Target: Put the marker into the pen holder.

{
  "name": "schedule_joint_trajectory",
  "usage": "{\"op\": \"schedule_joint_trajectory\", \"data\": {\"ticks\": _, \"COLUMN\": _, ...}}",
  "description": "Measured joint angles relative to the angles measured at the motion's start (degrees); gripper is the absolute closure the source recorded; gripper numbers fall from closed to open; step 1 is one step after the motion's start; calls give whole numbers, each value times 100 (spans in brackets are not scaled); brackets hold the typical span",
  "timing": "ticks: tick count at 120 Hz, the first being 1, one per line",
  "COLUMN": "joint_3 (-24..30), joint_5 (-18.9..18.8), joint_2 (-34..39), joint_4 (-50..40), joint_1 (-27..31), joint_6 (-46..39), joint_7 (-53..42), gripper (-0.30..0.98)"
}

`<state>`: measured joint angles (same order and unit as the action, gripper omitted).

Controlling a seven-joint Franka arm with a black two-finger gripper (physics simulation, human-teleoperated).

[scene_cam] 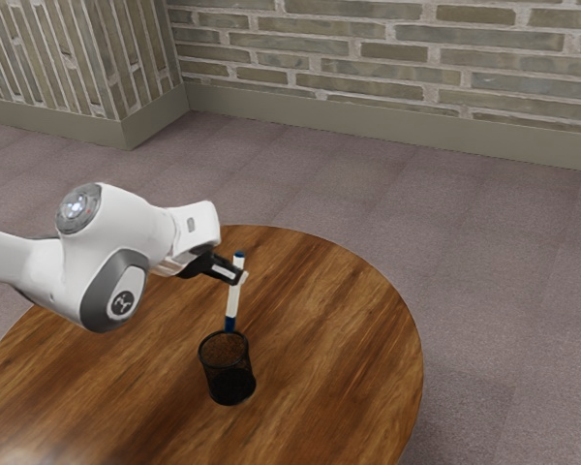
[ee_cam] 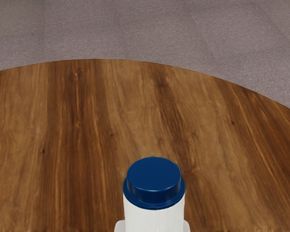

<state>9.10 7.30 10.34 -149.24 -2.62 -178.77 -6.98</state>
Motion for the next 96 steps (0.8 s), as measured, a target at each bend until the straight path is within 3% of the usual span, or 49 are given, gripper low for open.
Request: {"op": "schedule_joint_trajectory", "data": {"ticks": 96, "joint_3": 443, "joint_5": 227, "joint_2": 1169, "joint_4": -901, "joint_1": 0, "joint_6": 103, "joint_7": -89, "gripper": 73}}
